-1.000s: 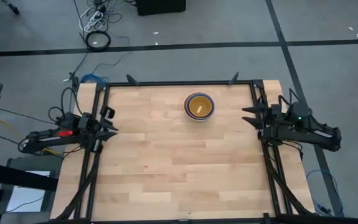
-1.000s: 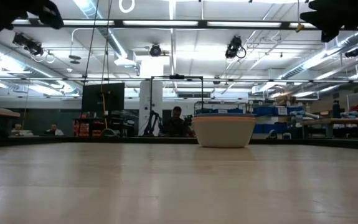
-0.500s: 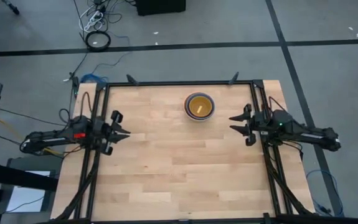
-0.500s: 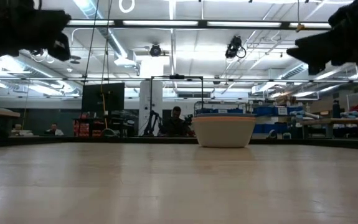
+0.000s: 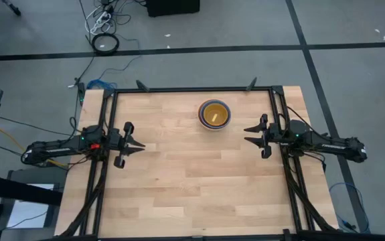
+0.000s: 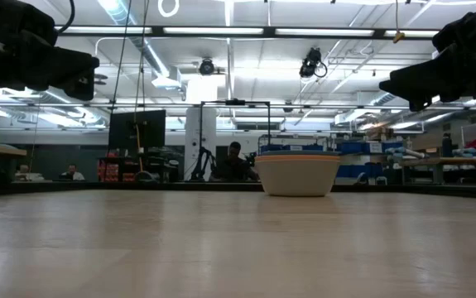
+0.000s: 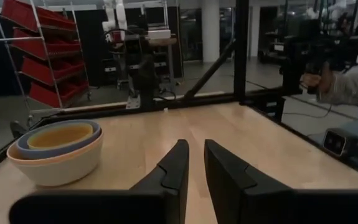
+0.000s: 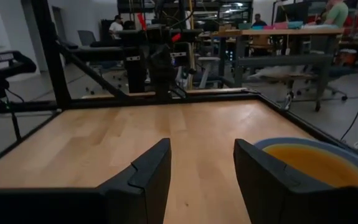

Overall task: Nest bowls inside each other
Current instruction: Return to Home Position

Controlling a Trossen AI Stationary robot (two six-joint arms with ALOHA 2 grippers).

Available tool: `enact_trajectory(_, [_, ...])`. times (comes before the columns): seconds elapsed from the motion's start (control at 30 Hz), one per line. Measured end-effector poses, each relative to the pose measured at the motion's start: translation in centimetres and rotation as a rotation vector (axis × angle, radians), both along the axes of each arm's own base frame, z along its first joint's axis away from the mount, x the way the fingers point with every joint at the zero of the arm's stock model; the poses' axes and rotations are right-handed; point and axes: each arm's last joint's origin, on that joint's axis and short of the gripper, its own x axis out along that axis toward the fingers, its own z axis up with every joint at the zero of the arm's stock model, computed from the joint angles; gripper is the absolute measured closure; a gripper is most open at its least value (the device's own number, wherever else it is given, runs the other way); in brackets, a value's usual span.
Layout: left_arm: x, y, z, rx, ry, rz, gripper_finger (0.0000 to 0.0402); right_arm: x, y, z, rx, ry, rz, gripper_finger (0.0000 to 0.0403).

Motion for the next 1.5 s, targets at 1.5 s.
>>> enact_trajectory(1.5, [0.06, -0.01, 0.03, 0.022, -0.006, 0.005, 0.0341, 0.01, 0.0, 0.01, 0.141, -0.017, 0.003, 0.0239])
